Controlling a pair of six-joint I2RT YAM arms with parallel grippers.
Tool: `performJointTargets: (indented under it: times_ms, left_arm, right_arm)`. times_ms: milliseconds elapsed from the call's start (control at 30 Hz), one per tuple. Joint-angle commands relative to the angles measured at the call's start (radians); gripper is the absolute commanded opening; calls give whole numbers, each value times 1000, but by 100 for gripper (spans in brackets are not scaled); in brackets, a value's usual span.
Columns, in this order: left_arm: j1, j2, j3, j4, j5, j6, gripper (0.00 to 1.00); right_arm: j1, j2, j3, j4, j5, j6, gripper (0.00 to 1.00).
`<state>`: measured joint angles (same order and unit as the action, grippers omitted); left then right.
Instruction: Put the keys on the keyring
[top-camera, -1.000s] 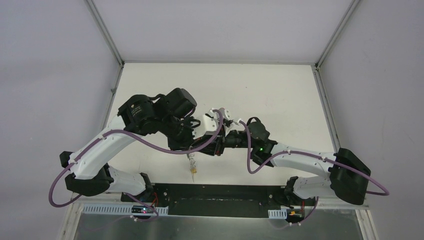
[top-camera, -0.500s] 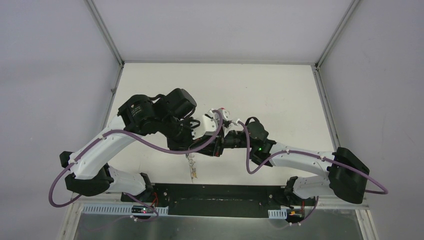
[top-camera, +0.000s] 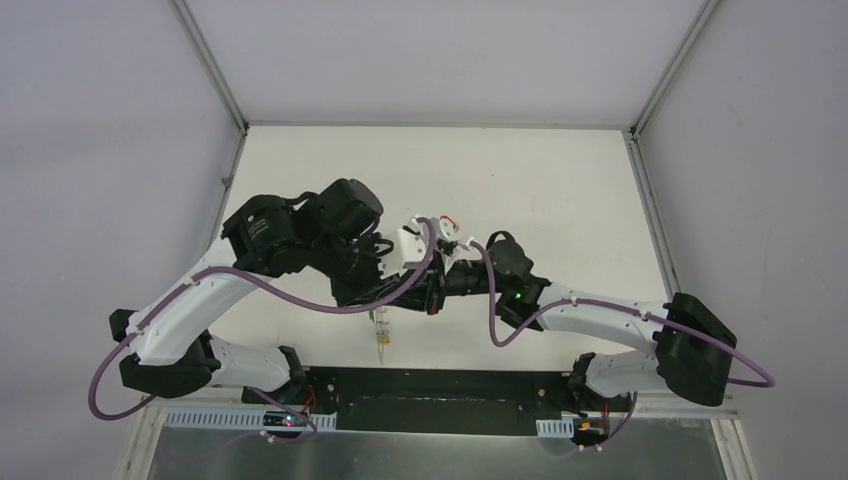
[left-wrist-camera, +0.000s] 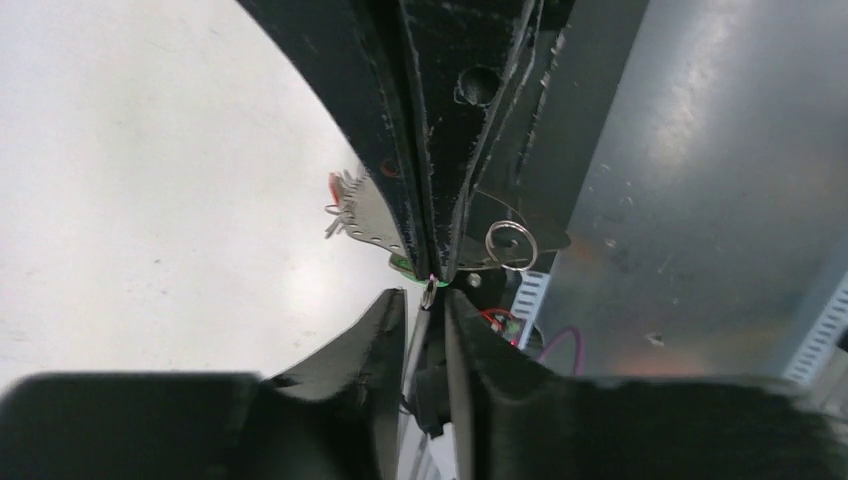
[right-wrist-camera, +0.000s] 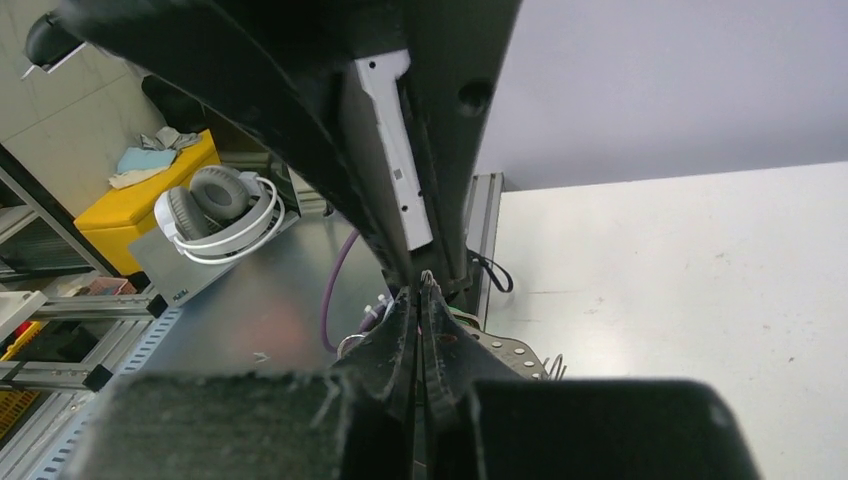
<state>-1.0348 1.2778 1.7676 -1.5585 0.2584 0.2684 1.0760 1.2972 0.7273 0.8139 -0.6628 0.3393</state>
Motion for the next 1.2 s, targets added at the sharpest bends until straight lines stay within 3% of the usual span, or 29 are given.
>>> performJointTargets:
  times_ms: [0, 100, 233, 467, 667, 1000, 1167]
  left_arm:
    - [-7, -104, -51, 134, -72, -36, 28]
    - [-7, -210, -169, 260, -121, -67, 42]
    - [-7, -392, -345, 489, -130, -119, 54]
    - [-7, -669, -634, 829, -93, -163, 56]
    - [-7, -756, -746, 974, -61, -162, 56]
    - [-7, -721, -757, 1028, 35, -116, 36]
    - [-7, -717, -759, 1041, 64, -116, 19]
  right_arm:
    - [5, -41, 20, -1, 17, -34, 0]
    - [5, -68, 9, -1, 38, -49, 0]
    - [5, -94, -16, 40, 64, -52, 0]
    - [5, -100, -87, 273, 116, -15, 0]
    - [6, -84, -100, 409, 115, -5, 0]
    - [8, -88, -92, 461, 114, -1, 0]
    - [9, -86, -97, 467, 123, 1, 0]
